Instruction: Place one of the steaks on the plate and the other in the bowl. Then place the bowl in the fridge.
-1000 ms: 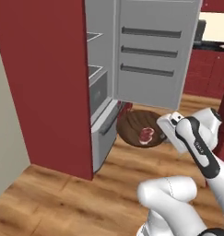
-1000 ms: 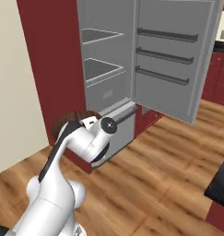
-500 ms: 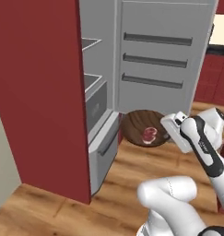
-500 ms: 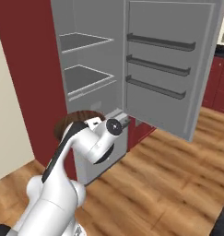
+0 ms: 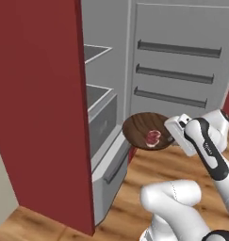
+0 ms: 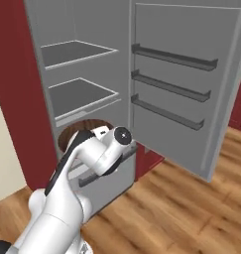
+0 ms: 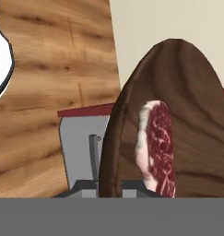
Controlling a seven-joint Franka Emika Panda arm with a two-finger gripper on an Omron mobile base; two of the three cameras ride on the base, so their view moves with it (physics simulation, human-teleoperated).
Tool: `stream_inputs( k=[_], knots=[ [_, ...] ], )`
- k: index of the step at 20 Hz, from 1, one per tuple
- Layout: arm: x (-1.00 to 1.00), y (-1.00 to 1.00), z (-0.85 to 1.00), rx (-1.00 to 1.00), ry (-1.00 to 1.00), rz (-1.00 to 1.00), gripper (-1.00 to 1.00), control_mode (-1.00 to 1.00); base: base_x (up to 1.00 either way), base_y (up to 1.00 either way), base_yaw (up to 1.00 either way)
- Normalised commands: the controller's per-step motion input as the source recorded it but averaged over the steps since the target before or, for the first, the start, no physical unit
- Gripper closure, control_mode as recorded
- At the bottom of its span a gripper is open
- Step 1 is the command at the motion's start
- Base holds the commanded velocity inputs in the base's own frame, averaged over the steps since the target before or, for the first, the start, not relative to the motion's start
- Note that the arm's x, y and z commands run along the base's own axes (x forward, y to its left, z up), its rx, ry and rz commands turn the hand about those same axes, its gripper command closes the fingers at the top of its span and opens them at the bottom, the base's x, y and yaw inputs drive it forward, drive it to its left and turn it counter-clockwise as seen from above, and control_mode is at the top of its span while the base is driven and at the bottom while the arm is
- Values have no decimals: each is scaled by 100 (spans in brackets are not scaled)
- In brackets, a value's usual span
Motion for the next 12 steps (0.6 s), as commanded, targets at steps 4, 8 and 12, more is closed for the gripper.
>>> stream_inputs(
  k=[4, 8, 12],
  knots=[
    [0, 0, 0, 0, 0, 0, 100, 100, 64, -22, 27],
    [0, 0, 0, 0, 0, 0, 100, 100, 56, -38, 34],
    [0, 0, 0, 0, 0, 0, 100, 100, 28, -37, 39]
  ],
)
